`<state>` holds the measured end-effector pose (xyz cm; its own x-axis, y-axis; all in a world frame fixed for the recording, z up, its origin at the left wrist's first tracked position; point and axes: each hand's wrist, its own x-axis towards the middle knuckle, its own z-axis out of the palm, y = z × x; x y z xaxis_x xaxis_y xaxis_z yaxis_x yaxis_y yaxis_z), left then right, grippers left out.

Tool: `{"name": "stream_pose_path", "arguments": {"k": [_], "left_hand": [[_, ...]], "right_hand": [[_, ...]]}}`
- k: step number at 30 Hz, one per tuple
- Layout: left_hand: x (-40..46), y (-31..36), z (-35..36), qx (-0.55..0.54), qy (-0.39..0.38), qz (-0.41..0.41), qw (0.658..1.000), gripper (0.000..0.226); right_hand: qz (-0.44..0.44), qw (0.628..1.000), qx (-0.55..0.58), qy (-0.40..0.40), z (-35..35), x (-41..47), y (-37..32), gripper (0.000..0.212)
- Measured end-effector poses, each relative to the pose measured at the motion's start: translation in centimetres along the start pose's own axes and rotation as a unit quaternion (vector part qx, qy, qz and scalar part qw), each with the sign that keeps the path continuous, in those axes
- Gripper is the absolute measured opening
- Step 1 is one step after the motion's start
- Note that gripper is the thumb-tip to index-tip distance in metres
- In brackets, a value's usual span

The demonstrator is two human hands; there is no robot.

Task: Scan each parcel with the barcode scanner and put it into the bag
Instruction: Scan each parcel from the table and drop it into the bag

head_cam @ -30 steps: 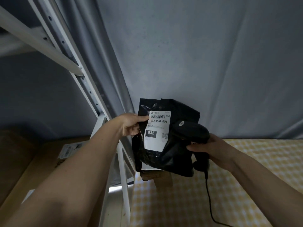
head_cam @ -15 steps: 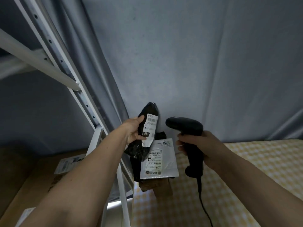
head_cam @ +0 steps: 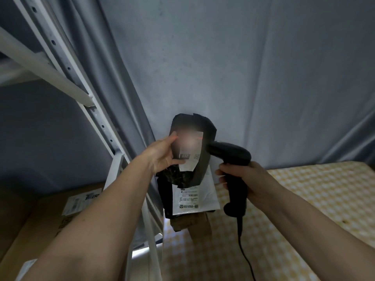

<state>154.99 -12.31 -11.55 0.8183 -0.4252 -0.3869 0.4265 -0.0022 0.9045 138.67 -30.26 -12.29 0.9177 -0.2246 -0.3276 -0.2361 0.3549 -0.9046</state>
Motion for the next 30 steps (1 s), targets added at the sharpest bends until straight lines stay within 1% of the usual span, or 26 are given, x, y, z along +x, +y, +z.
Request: {"name": "stream_pose_path", "arguments": {"k": [8,10,13,16,18,20,22,24,27,30], "left_hand": [[-1.9,0.0,3.1,0.025,-0.026,-0.003,0.999,0.038],[-2.4,-0.3,5.1,0.054,-0.032,-0.005,0.998,0.038],[-3.2,-1.5,9.9,0.144,-0.042,-0.015,0.989,0.037],[-4.6,-3.7,16.4,0.227,-0.073,-0.035,0.971,0.031],[-5.7,-5.9,21.0,0.263,-0.091,-0.05,0.959,0.029],[-7.0,-8.3,25.4,0.292,-0.121,-0.055,0.947,0.022],[-8.6,-11.0,29.7,0.343,-0.17,-0.054,0.922,0.011],[-10.4,-13.9,33.9,0.395,-0.191,-0.058,0.897,0.009],[-13.4,-18.4,40.0,0.435,-0.194,-0.048,0.878,0.008],[-16.2,-22.4,45.5,0.448,-0.231,-0.034,0.863,0.012]], "right_hand": [[-0.019,1.0,0.011,0.013,-2.7,-2.9,-0.2,0.013],[-0.028,0.999,0.027,0.026,-4.0,-4.3,0.2,0.017],[-0.042,0.994,0.051,0.087,-6.8,-7.1,0.9,0.027],[-0.046,0.984,0.061,0.158,-10.9,-11.3,1.7,0.029],[-0.047,0.976,0.062,0.205,-14.1,-15.0,2.3,0.027],[-0.05,0.965,0.074,0.247,-17.2,-18.9,2.9,0.023],[-0.059,0.95,0.096,0.292,-20.2,-23.1,3.6,0.017],[-0.068,0.934,0.121,0.33,-22.9,-27.2,4.5,0.014],[-0.069,0.913,0.141,0.377,-26.5,-33.1,6.2,0.017],[-0.065,0.888,0.157,0.428,-29.6,-38.3,7.8,0.017]]}}
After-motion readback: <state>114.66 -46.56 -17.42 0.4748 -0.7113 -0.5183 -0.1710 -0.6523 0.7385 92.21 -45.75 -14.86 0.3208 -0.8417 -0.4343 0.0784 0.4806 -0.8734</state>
